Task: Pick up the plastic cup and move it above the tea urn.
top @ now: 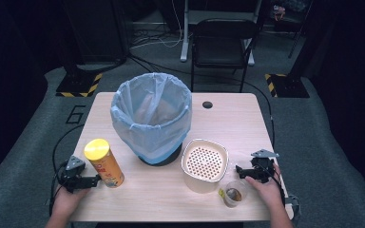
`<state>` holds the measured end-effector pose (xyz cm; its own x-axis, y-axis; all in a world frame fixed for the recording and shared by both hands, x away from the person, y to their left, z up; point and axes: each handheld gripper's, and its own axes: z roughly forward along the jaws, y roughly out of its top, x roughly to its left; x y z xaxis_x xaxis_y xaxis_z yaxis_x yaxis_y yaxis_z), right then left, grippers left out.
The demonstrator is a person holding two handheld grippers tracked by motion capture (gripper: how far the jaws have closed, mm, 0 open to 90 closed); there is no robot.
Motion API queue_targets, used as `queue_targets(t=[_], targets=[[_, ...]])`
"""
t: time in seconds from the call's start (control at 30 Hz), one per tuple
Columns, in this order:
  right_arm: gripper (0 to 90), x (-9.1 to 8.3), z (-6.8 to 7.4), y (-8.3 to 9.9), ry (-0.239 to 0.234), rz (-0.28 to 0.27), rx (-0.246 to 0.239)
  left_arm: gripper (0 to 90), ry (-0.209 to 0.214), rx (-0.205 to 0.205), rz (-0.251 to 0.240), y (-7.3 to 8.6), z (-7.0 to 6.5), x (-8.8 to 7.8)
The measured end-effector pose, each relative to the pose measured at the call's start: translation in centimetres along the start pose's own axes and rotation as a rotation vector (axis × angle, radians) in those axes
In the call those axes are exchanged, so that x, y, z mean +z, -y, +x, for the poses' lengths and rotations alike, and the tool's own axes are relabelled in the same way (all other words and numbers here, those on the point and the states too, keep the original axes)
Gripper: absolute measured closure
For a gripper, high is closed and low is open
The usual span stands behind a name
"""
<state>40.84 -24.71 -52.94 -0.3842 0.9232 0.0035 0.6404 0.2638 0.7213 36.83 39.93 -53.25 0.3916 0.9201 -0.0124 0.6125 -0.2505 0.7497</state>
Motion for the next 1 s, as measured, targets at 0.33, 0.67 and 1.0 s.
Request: queue_targets(t=[0.33,0.67,1.0], targets=[[14.1,-0.52,0.4,0.29,-0.016,-0.027,-0.001,10.0,-0.006,-0.009,0.0,0.0,0.0,-0.01],[24.0,-0.76,0.53,0.01,-0.043,-0.016,-0.011,10.0,-0.007,-0.009,0.0,0.0,0.01,0.0],[35.8,-0.98,0.36,0.05,-0.046,-0.021,-0.009,10.1,-0.007,-0.01,-0.005,0.05,-0.01,-0.02]])
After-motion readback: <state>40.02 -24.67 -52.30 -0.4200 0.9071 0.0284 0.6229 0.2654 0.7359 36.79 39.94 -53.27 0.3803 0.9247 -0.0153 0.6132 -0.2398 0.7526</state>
